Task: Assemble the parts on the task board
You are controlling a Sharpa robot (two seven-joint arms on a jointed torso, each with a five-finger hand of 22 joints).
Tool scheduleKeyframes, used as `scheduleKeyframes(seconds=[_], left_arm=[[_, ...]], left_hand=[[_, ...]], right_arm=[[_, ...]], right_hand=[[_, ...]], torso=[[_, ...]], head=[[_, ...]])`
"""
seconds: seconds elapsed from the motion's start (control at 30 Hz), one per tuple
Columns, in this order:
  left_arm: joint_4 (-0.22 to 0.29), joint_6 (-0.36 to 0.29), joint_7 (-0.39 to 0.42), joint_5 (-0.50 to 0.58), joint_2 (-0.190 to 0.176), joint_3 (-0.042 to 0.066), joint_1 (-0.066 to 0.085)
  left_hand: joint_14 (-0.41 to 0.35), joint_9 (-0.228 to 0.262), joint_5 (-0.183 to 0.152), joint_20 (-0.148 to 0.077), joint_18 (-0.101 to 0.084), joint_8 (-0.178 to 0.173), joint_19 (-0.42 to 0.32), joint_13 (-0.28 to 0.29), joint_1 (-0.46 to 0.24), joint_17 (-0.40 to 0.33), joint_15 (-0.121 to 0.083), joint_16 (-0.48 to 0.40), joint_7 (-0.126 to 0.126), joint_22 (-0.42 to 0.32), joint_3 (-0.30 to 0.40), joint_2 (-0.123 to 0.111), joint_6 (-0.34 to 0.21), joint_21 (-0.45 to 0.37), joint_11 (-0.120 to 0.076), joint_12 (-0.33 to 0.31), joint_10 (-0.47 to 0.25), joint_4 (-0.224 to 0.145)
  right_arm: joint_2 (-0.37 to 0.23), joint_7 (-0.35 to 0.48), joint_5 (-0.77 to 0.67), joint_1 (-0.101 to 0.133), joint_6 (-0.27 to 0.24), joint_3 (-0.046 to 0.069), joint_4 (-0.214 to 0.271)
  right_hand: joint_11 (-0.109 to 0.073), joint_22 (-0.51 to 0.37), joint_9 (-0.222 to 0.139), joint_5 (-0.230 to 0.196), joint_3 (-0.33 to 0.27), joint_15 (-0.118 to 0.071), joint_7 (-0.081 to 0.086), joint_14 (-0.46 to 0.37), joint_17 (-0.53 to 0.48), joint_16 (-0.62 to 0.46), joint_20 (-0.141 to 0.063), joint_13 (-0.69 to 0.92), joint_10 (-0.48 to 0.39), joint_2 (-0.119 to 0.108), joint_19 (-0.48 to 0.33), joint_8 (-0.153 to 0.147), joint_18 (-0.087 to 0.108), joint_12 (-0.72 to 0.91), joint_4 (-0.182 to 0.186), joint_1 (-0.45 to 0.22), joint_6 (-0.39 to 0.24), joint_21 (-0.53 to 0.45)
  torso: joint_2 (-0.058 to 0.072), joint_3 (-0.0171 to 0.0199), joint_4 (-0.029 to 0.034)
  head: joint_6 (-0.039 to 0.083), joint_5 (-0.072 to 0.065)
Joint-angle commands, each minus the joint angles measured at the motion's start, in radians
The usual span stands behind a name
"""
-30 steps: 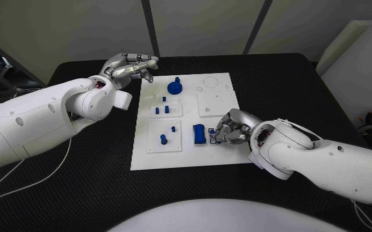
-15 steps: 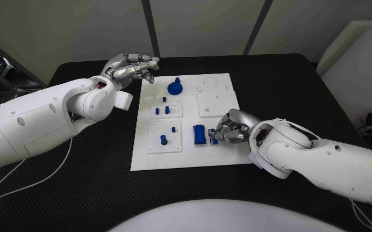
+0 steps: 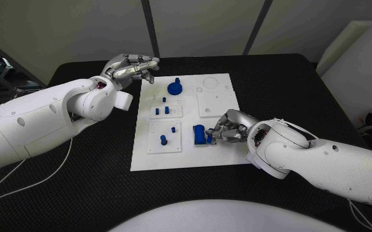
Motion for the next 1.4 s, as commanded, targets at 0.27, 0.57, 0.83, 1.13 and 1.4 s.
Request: scheduleKeyframes(seconds=[0.27,0.57,0.83,1.13,1.4], left_arm=[[-0.001,0.015,-0.001,0.004,0.001,0.001,0.002],[-0.003,0.017,-0.002,0.004,0.002,0.001,0.001],[-0.004,0.017,-0.002,0.004,0.002,0.001,0.001],[-0.005,0.018,-0.002,0.004,0.003,0.001,0.001],[-0.006,0.018,-0.002,0.004,0.003,0.0,0.001]], left_hand=[[-0.006,-0.002,0.007,0.004,-0.018,0.007,0.004,0.002,0.0,-0.002,0.002,-0.005,0.003,-0.003,-0.008,0.014,-0.009,-0.009,0.001,0.009,-0.01,0.002],[-0.006,-0.002,0.007,0.004,-0.018,0.007,0.004,0.002,0.0,-0.002,0.002,-0.005,0.003,-0.003,-0.008,0.014,-0.009,-0.009,0.001,0.009,-0.01,0.002],[-0.006,-0.002,0.007,0.004,-0.018,0.007,0.004,0.002,0.0,-0.002,0.002,-0.005,0.003,-0.003,-0.008,0.014,-0.009,-0.009,0.001,0.009,-0.01,0.002],[-0.007,-0.002,0.007,0.004,-0.018,0.007,0.005,0.002,-0.002,-0.002,0.002,-0.005,0.003,-0.004,-0.009,0.014,-0.009,-0.01,0.001,0.01,-0.011,0.003],[-0.007,-0.002,0.007,0.004,-0.018,0.007,0.005,0.002,-0.002,-0.002,0.002,-0.005,0.003,-0.004,-0.009,0.014,-0.009,-0.01,0.001,0.01,-0.011,0.003]], right_arm=[[-0.006,0.004,-0.016,0.001,0.012,0.0,0.006],[-0.027,0.004,-0.04,0.001,0.025,0.0,0.013],[-0.03,0.005,-0.052,0.001,0.025,-0.001,0.016],[-0.024,0.013,-0.043,0.001,0.022,-0.001,0.01],[-0.035,0.094,-0.018,0.0,-0.049,-0.001,0.018]], right_hand=[[0.004,0.057,0.004,-0.031,-0.017,-0.007,0.004,0.071,0.079,0.005,-0.005,0.004,0.001,-0.001,0.014,0.003,-0.006,0.004,-0.016,0.012,0.001,0.007],[0.0,0.06,0.01,-0.116,-0.007,-0.011,-0.001,0.071,0.083,0.007,-0.008,0.011,0.003,0.001,0.015,0.006,-0.007,0.007,-0.074,0.109,-0.002,0.009],[0.0,0.06,0.011,-0.118,-0.007,-0.011,0.0,0.072,0.084,0.007,-0.008,0.013,0.003,0.001,0.015,0.007,-0.007,0.008,-0.075,0.112,-0.001,0.008],[0.003,0.06,0.013,-0.183,-0.028,-0.008,0.004,0.071,0.084,0.007,-0.006,0.011,0.002,0.001,0.014,0.008,-0.007,0.004,-0.062,0.092,-0.001,0.008],[0.008,0.06,0.017,-0.242,-0.086,-0.004,0.008,0.071,0.084,0.007,-0.003,0.009,0.0,-0.006,0.014,0.011,-0.006,-0.001,-0.02,0.035,-0.003,0.007]], torso=[[0.0,0.0006,-0.0007],[-0.001,0.0008,-0.0013],[0.0,0.0003,0.0004],[0.0,-0.0002,0.0004],[0.0,0.0,-0.0001]], head=[[-0.003,0.001],[-0.003,0.0],[-0.001,-0.004],[-0.001,-0.003],[0.0,-0.003]])
